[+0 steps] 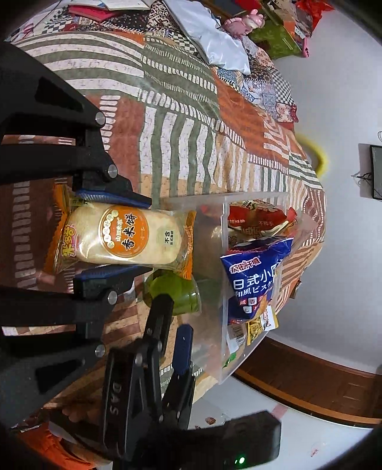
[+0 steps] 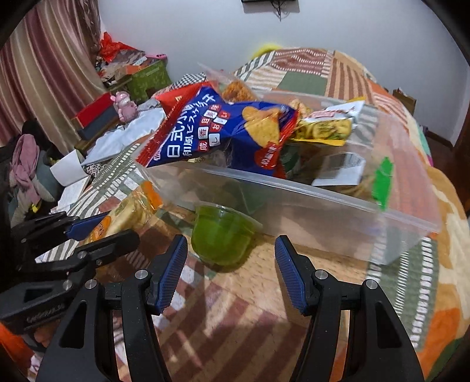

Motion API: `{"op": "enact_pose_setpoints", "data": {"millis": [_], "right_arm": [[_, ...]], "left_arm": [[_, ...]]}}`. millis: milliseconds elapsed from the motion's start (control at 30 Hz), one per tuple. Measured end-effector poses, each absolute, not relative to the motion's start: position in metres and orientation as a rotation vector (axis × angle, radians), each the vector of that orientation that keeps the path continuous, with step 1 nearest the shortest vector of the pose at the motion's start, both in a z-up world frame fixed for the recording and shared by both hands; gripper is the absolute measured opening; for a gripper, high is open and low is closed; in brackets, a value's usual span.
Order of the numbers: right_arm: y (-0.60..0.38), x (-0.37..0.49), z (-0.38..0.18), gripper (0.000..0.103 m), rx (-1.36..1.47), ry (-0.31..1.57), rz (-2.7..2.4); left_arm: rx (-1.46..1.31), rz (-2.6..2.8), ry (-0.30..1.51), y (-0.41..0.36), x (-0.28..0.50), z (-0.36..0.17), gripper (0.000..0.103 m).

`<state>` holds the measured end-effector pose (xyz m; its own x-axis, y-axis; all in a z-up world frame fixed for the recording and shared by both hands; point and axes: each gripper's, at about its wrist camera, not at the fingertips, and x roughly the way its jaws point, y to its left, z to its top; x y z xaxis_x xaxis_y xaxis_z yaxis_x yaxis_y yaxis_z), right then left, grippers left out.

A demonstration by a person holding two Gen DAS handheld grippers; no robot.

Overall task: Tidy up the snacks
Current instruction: 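Grasp the wrapped cream bun with the left gripper while the right grasps the green jelly cup, then lower the cream bun and green jelly cup into the clear box and open both grippers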

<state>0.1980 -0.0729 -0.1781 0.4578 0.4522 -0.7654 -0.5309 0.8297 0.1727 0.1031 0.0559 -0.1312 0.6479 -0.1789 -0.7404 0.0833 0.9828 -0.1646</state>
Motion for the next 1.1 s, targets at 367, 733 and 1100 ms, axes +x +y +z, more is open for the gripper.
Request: {"op": "enact_pose_setpoints", "data": {"millis": [367,733,1100], "right_arm": [[-0.059,0.207,-0.193,0.052,-0.093,0.981,0.625],[-0.064,0.198,-0.184,0.048,-0.104,0.948,0.634],[-0.087,0.176,-0.157,0.048,-0.076,0.859,0.636]], "left_arm": [[-0.156,-0.152,0.859,0.066,0.107,-0.141,0.036],[-0.161,-0.128,0.832,0.071,0.093,-0.128,0.036],[-0.159,-0.117,0.756,0.066,0.077,-0.091,0.035]]}}
